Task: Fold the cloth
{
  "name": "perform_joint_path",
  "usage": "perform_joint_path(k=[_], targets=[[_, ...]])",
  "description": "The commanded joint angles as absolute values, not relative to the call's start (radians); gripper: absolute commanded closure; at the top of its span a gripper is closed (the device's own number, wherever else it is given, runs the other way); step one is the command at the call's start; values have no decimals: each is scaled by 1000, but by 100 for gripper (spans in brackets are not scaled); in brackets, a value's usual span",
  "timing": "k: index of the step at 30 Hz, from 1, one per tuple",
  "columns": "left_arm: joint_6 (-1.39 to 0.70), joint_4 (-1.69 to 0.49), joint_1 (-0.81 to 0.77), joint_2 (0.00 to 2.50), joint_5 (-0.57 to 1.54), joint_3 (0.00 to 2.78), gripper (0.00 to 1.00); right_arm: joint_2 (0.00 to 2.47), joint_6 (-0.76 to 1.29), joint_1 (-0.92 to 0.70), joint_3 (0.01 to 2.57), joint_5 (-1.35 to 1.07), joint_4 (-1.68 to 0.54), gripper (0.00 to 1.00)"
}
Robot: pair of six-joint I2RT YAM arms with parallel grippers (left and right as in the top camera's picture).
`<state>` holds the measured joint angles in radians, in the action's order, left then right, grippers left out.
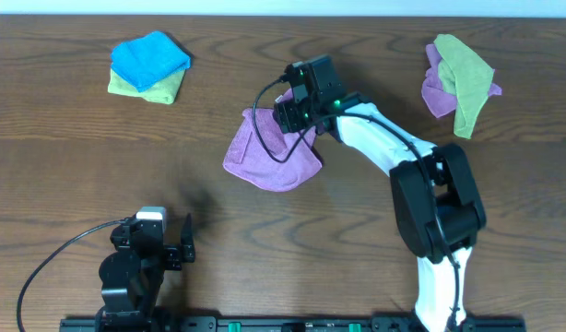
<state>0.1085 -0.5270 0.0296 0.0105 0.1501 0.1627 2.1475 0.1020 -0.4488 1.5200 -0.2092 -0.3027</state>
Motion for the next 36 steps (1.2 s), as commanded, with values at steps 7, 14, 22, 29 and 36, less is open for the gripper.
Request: perform_joint_path(k=[7,14,22,29,36], targets=[[104,-527,25,4,150,157,5,2191,111,-447,1573,-210,-336,35],[104,-527,25,4,150,157,5,2207,118,-447,1573,-210,-340,36],[105,-527,25,4,150,157,5,2213,118,-447,1573,-210,-336,42],[104,-527,25,4,149,157,5,2240,120,-448,1573,-236,-347,48],[105,-527,25,4,149,157,5,2246,126,-453,1588,-236,-345,77]])
